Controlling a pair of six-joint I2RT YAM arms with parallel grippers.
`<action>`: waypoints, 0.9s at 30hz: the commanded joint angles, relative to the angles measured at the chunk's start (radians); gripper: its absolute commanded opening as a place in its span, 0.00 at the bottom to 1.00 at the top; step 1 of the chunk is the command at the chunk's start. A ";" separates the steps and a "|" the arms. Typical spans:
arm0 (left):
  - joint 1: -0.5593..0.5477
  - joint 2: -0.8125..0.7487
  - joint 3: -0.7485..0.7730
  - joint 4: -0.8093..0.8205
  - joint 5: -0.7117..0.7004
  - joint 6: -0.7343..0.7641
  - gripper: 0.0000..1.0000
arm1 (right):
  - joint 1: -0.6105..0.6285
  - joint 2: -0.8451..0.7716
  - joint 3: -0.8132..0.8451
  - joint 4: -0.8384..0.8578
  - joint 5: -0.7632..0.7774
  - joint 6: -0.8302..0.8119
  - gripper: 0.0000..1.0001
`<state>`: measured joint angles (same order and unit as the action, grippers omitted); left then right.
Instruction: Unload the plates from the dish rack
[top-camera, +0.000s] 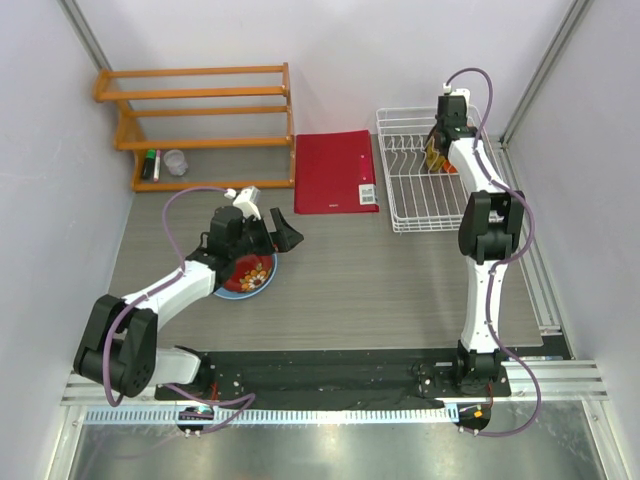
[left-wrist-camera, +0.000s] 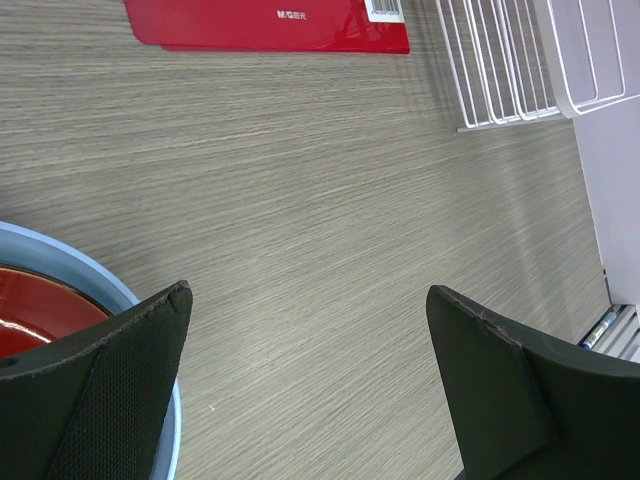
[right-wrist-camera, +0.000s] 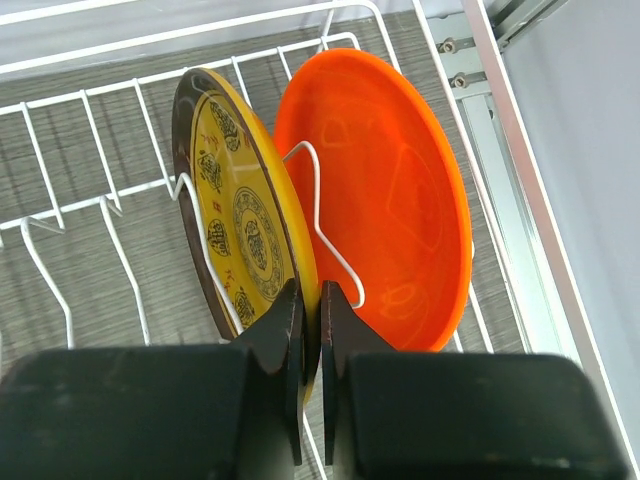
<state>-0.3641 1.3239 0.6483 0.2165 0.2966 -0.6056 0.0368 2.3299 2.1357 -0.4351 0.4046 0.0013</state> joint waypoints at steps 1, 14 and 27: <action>0.004 -0.006 0.016 0.041 0.006 -0.002 0.99 | 0.006 -0.032 0.041 0.018 -0.021 0.017 0.01; 0.004 -0.049 0.039 -0.069 -0.112 0.018 1.00 | 0.106 -0.240 -0.078 0.177 0.296 -0.138 0.01; 0.004 -0.178 0.031 -0.134 -0.155 0.012 0.99 | 0.201 -0.599 -0.371 0.164 0.251 -0.026 0.01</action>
<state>-0.3641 1.1954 0.6498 0.0906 0.1524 -0.5930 0.2073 1.8576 1.8469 -0.2943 0.7265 -0.1223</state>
